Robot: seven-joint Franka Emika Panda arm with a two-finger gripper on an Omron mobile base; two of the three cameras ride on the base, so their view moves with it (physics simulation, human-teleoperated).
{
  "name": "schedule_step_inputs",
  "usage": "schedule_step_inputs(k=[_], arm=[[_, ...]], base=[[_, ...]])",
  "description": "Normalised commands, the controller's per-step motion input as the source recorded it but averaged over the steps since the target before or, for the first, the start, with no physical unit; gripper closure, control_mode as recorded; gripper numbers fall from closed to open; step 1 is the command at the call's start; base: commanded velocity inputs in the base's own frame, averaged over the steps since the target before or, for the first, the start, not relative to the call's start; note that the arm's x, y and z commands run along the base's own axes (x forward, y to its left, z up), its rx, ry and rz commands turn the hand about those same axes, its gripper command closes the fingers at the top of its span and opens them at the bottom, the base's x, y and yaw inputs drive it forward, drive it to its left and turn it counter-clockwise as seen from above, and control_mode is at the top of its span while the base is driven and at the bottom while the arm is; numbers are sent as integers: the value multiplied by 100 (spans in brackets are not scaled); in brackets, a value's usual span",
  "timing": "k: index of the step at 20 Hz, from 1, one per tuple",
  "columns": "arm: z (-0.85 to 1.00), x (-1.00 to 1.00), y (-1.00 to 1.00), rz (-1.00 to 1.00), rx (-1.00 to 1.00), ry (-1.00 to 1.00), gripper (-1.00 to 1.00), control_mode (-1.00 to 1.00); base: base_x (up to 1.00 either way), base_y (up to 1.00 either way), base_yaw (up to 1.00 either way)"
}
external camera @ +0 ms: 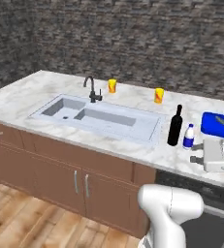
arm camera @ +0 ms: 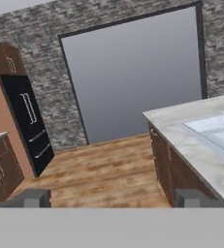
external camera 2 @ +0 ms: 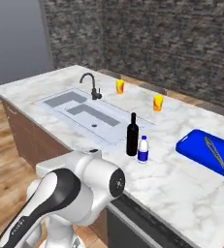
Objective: Place the drinks on the dining counter in a tight cluster.
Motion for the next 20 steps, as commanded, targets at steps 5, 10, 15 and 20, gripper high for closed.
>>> schedule_step_inputs(k=[5,10,15,20], arm=[[0,0,0,0,0,0,-100,100],[0,0,0,0,0,0,-100,100],[0,0,0,0,0,0,-100,100],[0,0,0,0,0,0,-100,100]], base=[[-8,12,100],[-7,11,100],[0,3,100],[32,0,81]])
